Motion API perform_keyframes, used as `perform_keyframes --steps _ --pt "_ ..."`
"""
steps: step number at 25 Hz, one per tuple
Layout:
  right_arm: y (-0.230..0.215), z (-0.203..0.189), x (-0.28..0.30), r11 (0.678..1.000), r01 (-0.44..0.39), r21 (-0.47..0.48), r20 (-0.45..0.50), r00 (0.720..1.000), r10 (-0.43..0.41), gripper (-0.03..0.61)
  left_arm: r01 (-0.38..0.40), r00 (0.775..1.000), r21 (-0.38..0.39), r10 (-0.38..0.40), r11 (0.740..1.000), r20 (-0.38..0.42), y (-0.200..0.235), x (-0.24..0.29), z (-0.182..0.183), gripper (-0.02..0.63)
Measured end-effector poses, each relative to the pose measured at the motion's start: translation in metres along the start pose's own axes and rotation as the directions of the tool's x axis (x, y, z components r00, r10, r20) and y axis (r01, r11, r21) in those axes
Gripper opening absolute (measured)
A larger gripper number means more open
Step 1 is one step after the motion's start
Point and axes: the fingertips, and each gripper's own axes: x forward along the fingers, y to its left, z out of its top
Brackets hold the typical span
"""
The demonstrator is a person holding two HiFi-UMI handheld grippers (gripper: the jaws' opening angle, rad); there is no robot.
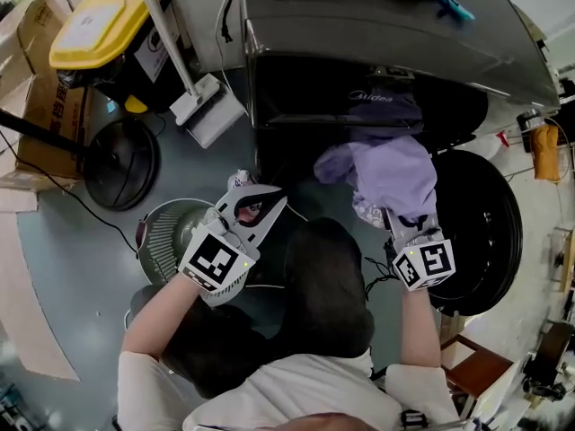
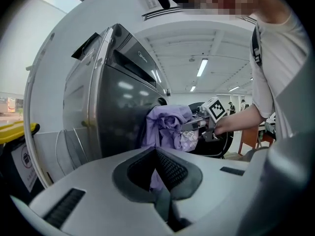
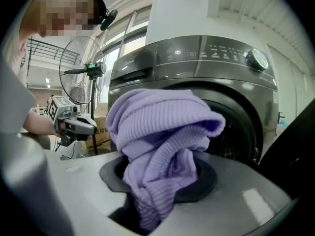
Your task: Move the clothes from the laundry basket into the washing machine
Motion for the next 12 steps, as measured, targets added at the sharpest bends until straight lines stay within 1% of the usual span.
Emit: perform_keyframes --steps 3,6,12 --pt "-0.014 -0.008 0.002 0.999 0.044 0.013 -0.002 0.999 -0.044 0.19 0.008 1.0 -0.006 -0.008 1.0 -0.005 -0.003 0.005 -0.002 0.006" --pt "-0.022 -0.019 0.011 0.998 0.059 0.031 0.0 0.998 -0.059 0.19 0.003 1.0 -0.011 -0.003 1.0 0.0 -0.002 0.009 -0.003 0.005" --pt "-0.041 -0.038 0.031 0.993 0.113 0.031 0.011 0.993 -0.113 0.191 -0.01 1.0 -0.06 0.011 0.998 0.015 0.004 0.011 -0.006 0.006"
